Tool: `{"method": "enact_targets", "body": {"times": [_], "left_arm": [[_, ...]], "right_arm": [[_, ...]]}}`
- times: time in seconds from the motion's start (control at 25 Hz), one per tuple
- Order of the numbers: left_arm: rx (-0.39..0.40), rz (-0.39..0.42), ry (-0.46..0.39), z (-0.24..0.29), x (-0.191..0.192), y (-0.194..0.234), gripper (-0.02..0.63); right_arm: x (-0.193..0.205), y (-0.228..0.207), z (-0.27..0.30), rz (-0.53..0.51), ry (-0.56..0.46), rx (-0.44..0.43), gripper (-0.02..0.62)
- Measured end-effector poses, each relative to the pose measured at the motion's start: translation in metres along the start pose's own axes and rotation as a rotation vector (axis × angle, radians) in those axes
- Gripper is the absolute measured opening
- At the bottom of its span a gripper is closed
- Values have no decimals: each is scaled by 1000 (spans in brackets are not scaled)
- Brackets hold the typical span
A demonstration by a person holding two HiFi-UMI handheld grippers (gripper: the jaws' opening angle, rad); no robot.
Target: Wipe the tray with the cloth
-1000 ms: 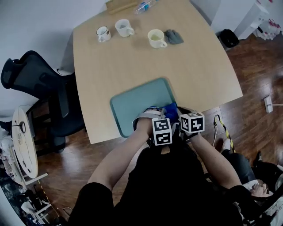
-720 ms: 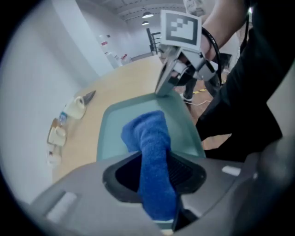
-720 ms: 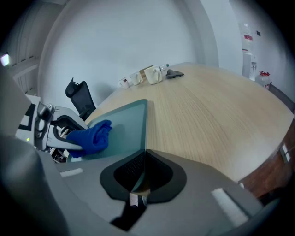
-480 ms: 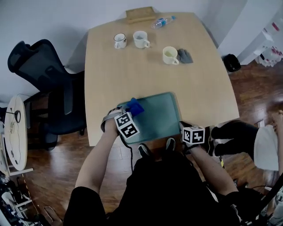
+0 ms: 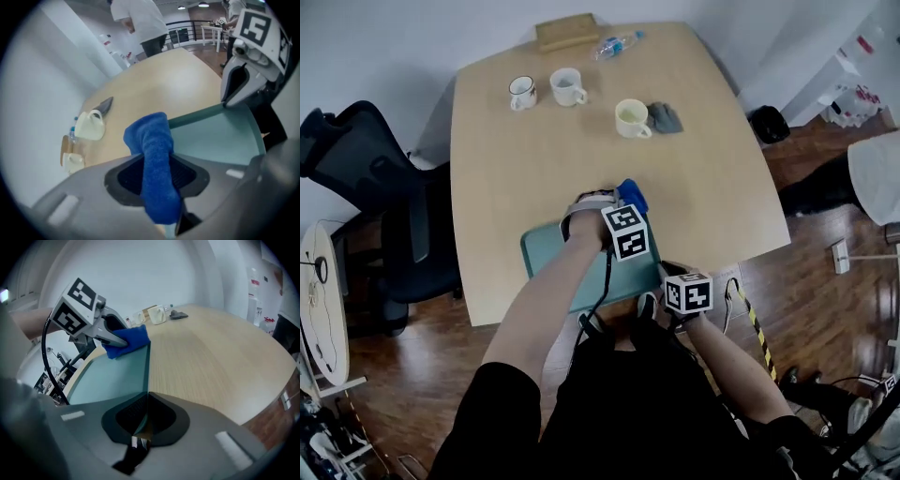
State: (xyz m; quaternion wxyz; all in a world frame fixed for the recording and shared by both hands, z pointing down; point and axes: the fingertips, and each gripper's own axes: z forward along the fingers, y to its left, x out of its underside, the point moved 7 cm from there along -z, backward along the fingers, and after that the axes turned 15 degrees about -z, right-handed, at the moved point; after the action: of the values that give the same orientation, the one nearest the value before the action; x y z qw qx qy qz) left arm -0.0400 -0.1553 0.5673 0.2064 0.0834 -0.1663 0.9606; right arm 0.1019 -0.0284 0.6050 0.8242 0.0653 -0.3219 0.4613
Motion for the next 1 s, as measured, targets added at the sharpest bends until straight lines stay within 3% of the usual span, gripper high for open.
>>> {"method": "enact_targets", "body": {"times": [0.08, 0.2, 0.56, 0.68, 0.8, 1.0], "left_arm": [[3, -1, 46, 13, -5, -7, 143], [2, 17, 42, 9, -6, -22, 138], [312, 123, 26, -39, 20, -146, 138], [334, 186, 0, -49, 27, -179, 138], [301, 194, -20, -48, 31, -179, 138], [271, 64, -2, -30, 32, -124, 140]], "right_arm": [[-2, 0, 0, 3, -7, -1, 15], [0, -4, -1, 14, -24, -5, 15], [8, -9, 0, 20, -31, -10, 15], [9, -8, -2, 19, -15, -6, 14], [7, -6, -2, 5, -5, -4, 15], [4, -5, -2, -3, -10, -7, 15]]}}
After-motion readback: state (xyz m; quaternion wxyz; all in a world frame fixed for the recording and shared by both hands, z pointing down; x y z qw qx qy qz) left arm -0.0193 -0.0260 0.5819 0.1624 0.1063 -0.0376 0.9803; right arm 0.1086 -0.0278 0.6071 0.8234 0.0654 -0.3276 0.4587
